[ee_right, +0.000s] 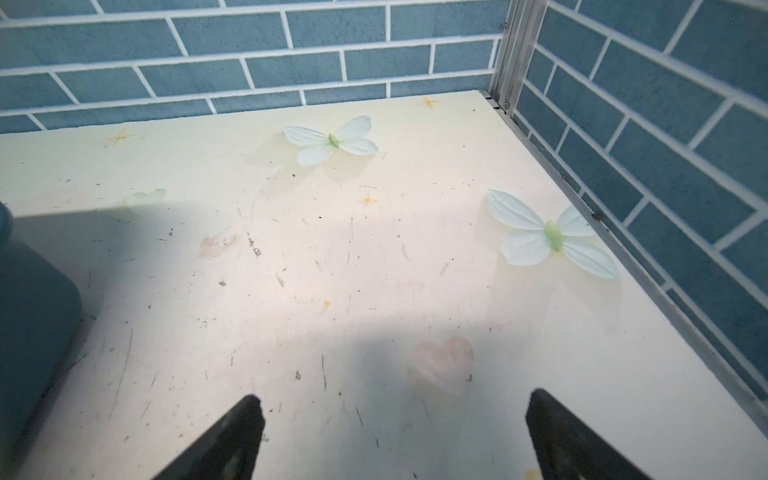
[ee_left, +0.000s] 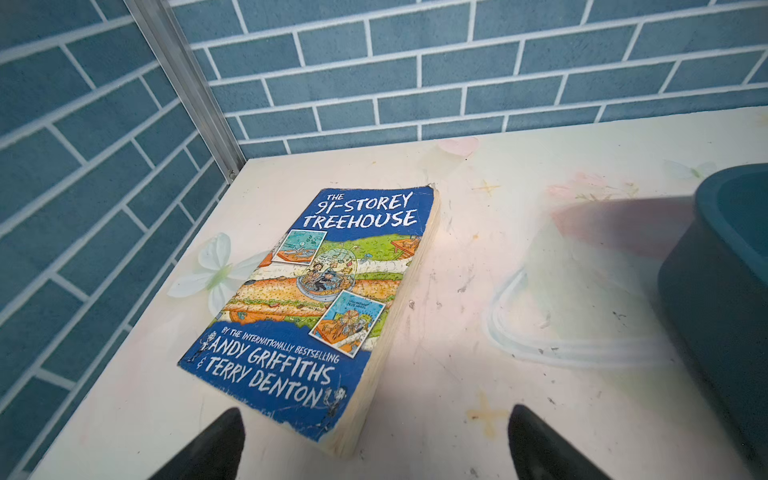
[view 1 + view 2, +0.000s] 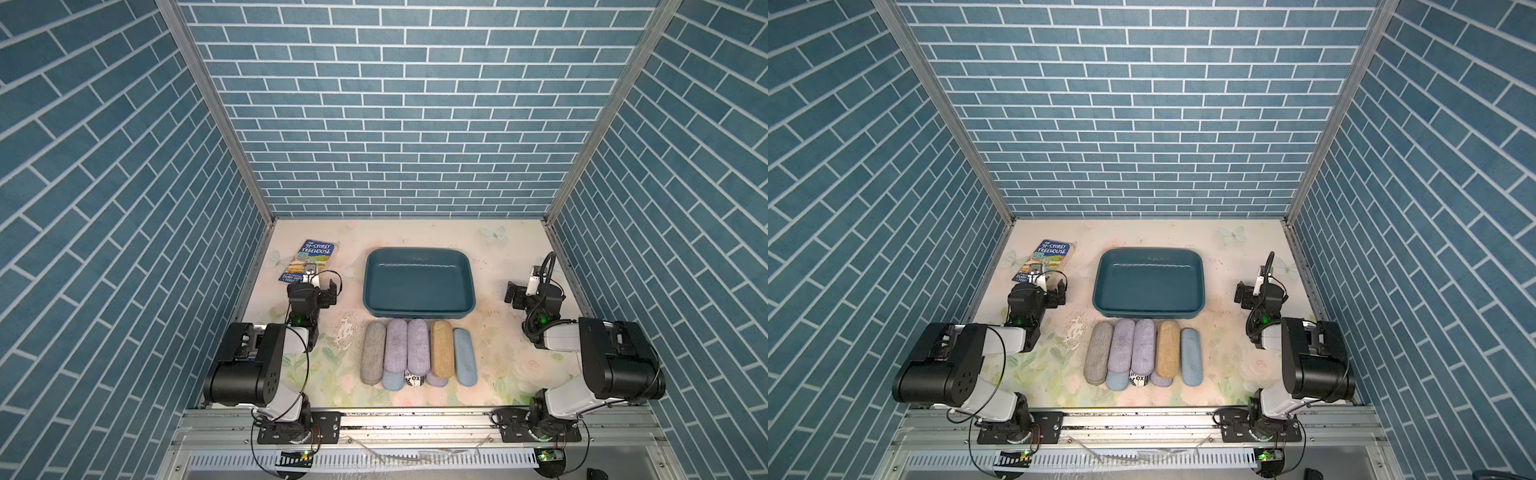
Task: Put the glasses cases into the storage boxes
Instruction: Pick up the glasses case.
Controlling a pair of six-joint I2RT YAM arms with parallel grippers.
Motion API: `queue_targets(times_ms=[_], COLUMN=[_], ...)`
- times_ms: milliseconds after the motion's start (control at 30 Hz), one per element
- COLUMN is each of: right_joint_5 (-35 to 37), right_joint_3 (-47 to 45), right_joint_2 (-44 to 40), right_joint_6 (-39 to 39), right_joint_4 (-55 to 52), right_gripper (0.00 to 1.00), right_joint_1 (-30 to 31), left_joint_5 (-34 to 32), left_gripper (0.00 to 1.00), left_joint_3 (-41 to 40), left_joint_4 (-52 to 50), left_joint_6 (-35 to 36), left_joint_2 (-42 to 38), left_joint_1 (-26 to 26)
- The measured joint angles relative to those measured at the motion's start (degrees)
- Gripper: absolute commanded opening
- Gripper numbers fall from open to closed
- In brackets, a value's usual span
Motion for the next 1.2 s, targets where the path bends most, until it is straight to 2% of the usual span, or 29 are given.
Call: queue_targets(times_ms=[1067, 1200], right_joint_5=[-0.24, 0.07], right_joint_3=[0.0, 0.98], right_joint_2=[0.0, -0.79], right_joint_6=[0.0, 0.0], right_joint_4=[0.0, -3.04], right_gripper=[0.99, 0.97], right_joint_1=[-0.07, -0.09], left_joint_5=[0.85, -0.07], left_gripper=[1.0, 1.0], left_joint_3=[0.26, 0.7], left_joint_4=[-0.68, -4.24], left_joint_6=[-0.02, -0.26], left_joint_2=[0.0, -2.03], left_joint_1=[0.59, 0.59])
